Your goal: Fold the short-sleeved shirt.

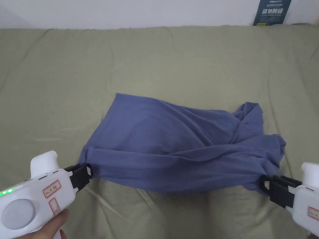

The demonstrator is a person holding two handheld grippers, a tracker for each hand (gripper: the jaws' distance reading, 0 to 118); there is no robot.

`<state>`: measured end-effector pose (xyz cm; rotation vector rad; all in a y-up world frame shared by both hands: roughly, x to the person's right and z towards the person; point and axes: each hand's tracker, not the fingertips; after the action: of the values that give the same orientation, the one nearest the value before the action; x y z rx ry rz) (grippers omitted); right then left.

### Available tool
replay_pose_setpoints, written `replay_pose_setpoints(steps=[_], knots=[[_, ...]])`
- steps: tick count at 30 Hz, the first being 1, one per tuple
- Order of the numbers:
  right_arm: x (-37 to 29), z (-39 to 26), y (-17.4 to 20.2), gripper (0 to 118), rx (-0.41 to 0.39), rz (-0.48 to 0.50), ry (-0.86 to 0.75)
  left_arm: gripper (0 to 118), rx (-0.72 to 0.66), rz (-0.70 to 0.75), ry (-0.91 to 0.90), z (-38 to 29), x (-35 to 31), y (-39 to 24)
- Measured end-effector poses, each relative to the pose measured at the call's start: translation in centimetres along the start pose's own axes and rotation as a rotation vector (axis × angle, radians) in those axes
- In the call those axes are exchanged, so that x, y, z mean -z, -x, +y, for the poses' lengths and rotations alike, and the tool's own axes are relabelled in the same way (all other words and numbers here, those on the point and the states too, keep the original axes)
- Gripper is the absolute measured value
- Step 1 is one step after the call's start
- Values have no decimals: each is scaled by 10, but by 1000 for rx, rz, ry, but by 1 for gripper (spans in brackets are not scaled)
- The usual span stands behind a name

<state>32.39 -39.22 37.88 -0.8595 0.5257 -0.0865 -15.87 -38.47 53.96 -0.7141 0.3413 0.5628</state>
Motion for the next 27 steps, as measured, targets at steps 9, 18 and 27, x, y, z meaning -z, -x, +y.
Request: replay_pose_setpoints(steps=[9,18,27], knots=[[-51,-5,-23,10,54,61,87,7,-22,-19,41,-19,-57,-3],[-15,-61,-37,65,35,17,99,53,-2,52,157,-70,-2,20],[-83,-63,-11,118,17,100,-92,118,221,110,-21,-74,-67,2]])
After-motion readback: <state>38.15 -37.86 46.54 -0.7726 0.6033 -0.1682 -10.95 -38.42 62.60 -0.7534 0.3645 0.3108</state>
